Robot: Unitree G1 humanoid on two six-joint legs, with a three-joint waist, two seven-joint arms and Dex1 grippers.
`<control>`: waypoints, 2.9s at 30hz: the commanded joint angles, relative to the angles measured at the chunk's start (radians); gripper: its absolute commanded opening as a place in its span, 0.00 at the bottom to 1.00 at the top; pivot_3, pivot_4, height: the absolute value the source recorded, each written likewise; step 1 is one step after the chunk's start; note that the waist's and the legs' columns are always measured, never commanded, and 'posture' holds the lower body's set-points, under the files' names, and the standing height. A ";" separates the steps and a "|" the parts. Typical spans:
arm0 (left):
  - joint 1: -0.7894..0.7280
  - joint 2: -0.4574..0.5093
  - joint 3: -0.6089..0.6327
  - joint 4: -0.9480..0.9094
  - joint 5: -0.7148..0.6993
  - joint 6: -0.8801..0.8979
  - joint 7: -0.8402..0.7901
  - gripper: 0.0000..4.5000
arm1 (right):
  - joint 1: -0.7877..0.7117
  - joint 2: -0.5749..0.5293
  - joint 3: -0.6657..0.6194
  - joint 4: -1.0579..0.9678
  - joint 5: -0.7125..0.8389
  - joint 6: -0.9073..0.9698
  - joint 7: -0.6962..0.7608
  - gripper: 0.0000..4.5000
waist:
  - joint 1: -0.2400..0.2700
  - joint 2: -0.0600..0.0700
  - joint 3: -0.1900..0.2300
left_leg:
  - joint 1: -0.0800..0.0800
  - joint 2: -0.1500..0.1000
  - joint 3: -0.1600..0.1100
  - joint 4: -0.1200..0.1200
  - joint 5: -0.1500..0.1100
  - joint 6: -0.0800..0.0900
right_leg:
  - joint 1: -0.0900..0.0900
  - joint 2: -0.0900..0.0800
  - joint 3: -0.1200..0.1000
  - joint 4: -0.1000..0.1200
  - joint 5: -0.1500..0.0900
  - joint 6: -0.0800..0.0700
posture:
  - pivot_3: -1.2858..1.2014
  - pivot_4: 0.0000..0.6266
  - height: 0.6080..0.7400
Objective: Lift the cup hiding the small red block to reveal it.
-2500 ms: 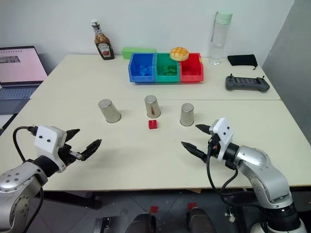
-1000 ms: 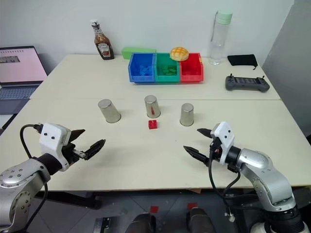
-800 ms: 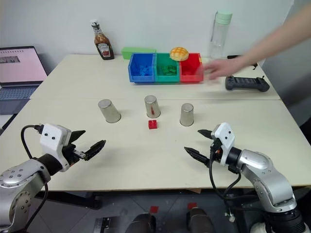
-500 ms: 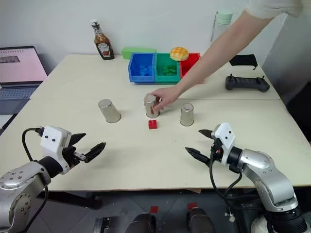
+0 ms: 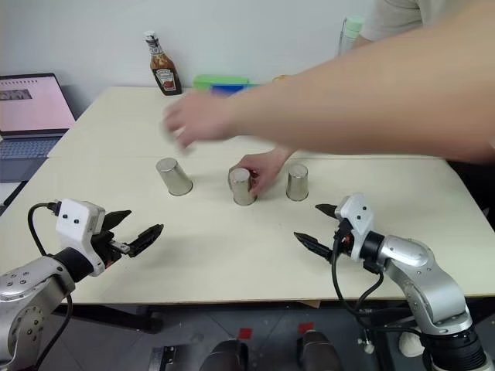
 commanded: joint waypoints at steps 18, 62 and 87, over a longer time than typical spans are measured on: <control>-0.035 0.005 0.011 -0.003 -0.011 -0.041 -0.009 0.99 | -0.027 0.016 0.001 -0.025 0.011 0.001 0.001 1.00 | 0.000 0.000 0.000 | 0.000 0.000 0.000 0.000 0.000 0.000 | 0.000 0.000 0.000 0.000 0.000 0.000 | 0.52 0.24 1.00; -0.742 -0.065 -0.257 0.893 0.238 -0.305 -0.025 0.99 | -0.313 0.069 0.186 -0.049 0.076 0.207 0.061 1.00 | -0.001 -0.001 0.000 | -0.002 -0.001 -0.001 0.000 0.000 0.000 | -0.001 -0.001 -0.005 0.000 0.002 -0.003 | 0.52 0.24 1.00; -0.986 -0.128 -0.333 1.347 0.374 -0.461 0.056 0.99 | -0.327 0.072 0.182 -0.047 0.087 0.230 0.064 1.00 | -0.002 -0.001 0.000 | -0.003 -0.002 -0.002 0.001 0.000 0.000 | -0.001 -0.001 -0.007 0.000 0.002 -0.003 | 0.52 0.24 1.00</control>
